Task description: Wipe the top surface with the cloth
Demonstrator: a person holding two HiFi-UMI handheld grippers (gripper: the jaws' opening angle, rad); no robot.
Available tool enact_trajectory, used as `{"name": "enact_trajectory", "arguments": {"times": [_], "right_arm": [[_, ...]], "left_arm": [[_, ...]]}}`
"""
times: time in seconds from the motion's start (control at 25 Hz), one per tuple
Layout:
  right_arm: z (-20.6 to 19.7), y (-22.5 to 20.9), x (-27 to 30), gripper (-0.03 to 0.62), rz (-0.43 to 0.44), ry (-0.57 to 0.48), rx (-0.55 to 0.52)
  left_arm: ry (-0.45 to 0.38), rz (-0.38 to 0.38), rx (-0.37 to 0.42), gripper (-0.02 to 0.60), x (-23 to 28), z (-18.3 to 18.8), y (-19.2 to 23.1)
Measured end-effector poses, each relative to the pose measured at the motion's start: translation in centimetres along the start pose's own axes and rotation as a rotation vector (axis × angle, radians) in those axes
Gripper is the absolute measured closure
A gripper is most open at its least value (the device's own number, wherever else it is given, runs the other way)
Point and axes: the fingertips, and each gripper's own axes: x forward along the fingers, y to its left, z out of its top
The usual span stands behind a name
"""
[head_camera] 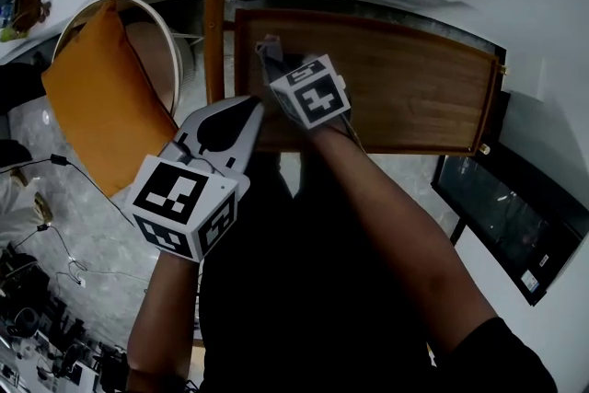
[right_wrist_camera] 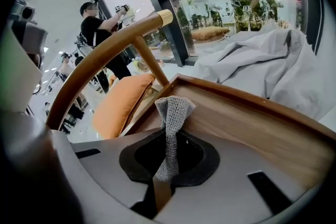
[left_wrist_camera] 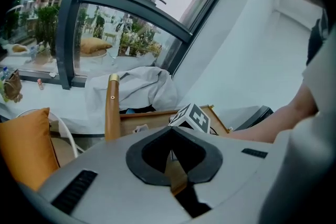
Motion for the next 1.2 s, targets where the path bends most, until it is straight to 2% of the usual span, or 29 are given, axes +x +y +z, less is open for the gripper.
{"name": "enact_trajectory", "arguments": {"times": [0.56,1.2], "right_arm": [[-5.1,-7.7,-5.9,0.555,-0.073,-0.027,0.082],[-9.3,-15.3,-12.0,0.556,-0.121,-0.104,0.163]], "left_arm": [[0.064,-0.083,0.073,0.571,5.8,0.0,-6.7],[0.132,-0.152,0.132,0.571,12.5,-0.3,-14.1]]}}
